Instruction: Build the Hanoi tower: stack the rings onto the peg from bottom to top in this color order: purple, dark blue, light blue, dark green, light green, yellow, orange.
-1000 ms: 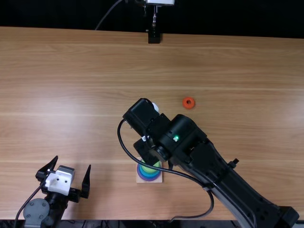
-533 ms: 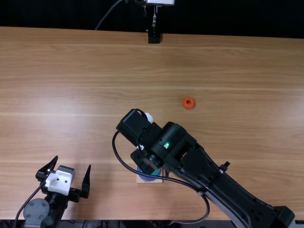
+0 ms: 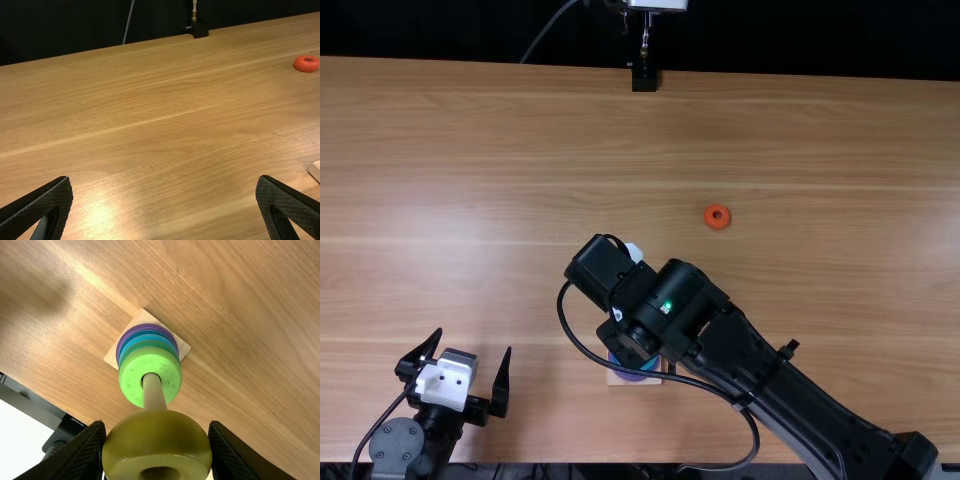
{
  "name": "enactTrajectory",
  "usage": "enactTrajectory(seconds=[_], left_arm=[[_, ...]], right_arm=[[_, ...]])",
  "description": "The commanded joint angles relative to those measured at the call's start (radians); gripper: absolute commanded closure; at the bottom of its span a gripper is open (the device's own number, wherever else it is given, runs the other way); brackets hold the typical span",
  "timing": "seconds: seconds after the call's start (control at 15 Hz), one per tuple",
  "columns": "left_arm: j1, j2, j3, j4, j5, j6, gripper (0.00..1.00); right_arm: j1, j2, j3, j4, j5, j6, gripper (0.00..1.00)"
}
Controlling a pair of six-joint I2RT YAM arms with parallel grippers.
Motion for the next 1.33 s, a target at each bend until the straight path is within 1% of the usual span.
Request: enactTrajectory(seconds=[0.0, 0.07, 0.13, 0.27, 0.33, 0.67, 1.0, 1.2, 1.27], left_arm=[[0.006, -0.012, -0.105, -0.079, 0.010, 0.015, 0.00], [0.006, -0.012, -0.105, -0.079, 0.010, 0.015, 0.00], [0.006, -0.012, -0.105, -0.079, 0.010, 0.015, 0.00], [0.006, -0.012, -0.105, -0.079, 0.010, 0.015, 0.00], [0.006, -0.012, -0.105, -0.079, 0.010, 0.015, 0.00], [0.006, -0.012, -0.105, -0.079, 0.010, 0.015, 0.00], [0.006, -0.012, -0.105, -0.079, 0.010, 0.015, 0.00], [0.006, -0.012, -0.105, -0.079, 0.010, 0.015, 0.00], [0.006, -0.012, -0.105, -0.079, 0.010, 0.015, 0.00]], right_arm=[[0.005, -0.027, -0.024, 0.000, 0.005, 0.052, 0.73], [0.005, -0.027, -0.029, 0.002, 0.011, 0.078, 0.73], [0.005, -0.027, -0.029, 0.002, 0.011, 0.080, 0.75], [0.005, -0.027, -0.027, 0.009, 0.015, 0.080, 0.94], [0.005, -0.027, -0.026, 0.011, 0.015, 0.076, 1.00], [0.005, -0.027, -0.010, 0.019, 0.013, 0.063, 1.00], [0.004, -0.015, -0.023, 0.020, 0.015, 0.063, 1.00], [0.002, 0.029, -0.012, 0.022, 0.016, 0.063, 1.00], [0.001, 0.036, -0.010, 0.022, 0.016, 0.069, 0.89]])
